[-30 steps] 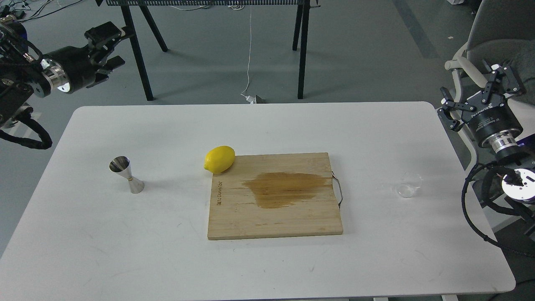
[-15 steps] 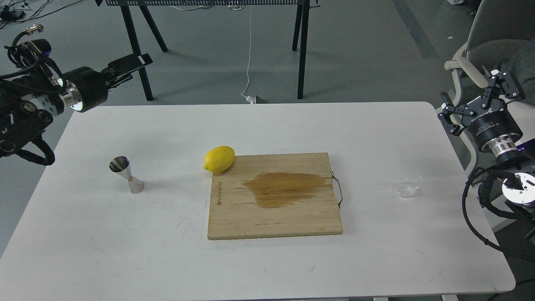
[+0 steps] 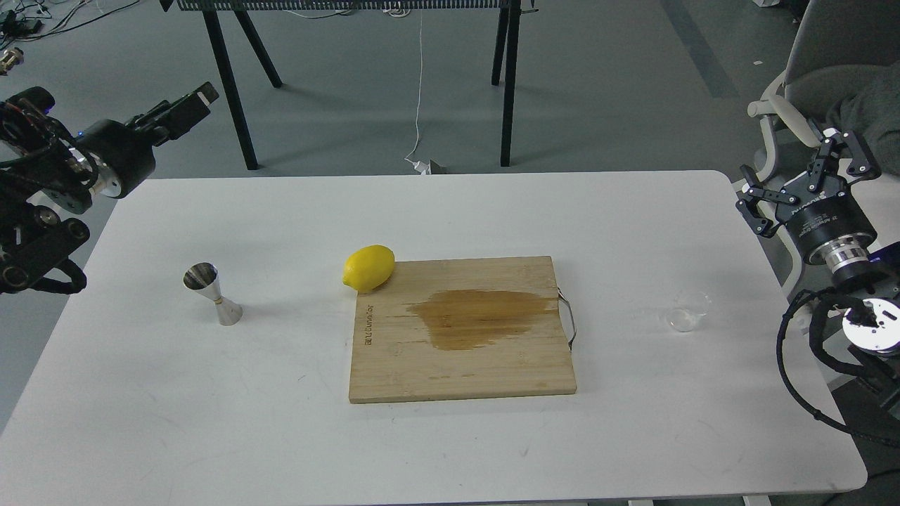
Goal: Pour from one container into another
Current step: 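Lower the left gripper toward the metal jigger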
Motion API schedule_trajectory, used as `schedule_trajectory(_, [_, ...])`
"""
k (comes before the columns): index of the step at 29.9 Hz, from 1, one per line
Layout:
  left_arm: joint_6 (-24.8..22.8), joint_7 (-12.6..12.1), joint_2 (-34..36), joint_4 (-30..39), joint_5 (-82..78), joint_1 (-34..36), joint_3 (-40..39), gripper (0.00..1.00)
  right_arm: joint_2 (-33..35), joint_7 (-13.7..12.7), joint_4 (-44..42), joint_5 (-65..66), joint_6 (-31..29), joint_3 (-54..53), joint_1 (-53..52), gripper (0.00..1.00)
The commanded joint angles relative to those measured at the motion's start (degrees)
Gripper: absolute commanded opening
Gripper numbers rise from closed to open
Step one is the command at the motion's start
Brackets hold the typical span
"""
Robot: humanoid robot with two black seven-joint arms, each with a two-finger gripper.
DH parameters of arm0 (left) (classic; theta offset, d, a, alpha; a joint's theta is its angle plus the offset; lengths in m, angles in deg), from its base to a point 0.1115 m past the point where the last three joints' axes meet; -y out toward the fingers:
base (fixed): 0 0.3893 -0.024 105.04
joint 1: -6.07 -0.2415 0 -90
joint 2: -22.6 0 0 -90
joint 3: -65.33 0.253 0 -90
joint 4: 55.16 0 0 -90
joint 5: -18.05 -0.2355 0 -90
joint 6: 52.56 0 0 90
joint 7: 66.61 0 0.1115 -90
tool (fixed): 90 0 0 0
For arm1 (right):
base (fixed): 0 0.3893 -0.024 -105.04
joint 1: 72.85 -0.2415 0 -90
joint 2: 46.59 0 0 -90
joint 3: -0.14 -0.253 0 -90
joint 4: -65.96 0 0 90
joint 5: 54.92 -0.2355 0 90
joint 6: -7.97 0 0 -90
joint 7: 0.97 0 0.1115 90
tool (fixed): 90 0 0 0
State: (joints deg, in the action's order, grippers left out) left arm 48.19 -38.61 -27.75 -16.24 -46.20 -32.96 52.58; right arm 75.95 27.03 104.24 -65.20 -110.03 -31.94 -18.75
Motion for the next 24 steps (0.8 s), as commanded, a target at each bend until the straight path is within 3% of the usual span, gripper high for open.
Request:
schedule_trajectory(1, [4.44,0.0,1.13,0.1,-0.09,-3.41,0.01,1.0,-0.02,0.0,-0.05,0.0,0.0,0.09,0.13,0.99])
schedule_trajectory(12, [17.25,0.0,1.57,0.46,-0.35,-10.01,0.1,0.99,-1.77,0.0,-0.93,0.08,0.0,0.09,0.57,0.99])
schedule_trajectory(24, [17.25,0.0,0.96,3.09,-0.7,-14.05,-0.08,0.99,-1.77,0.0,-1.02,0.17,0.0,0.09,0.57,0.99])
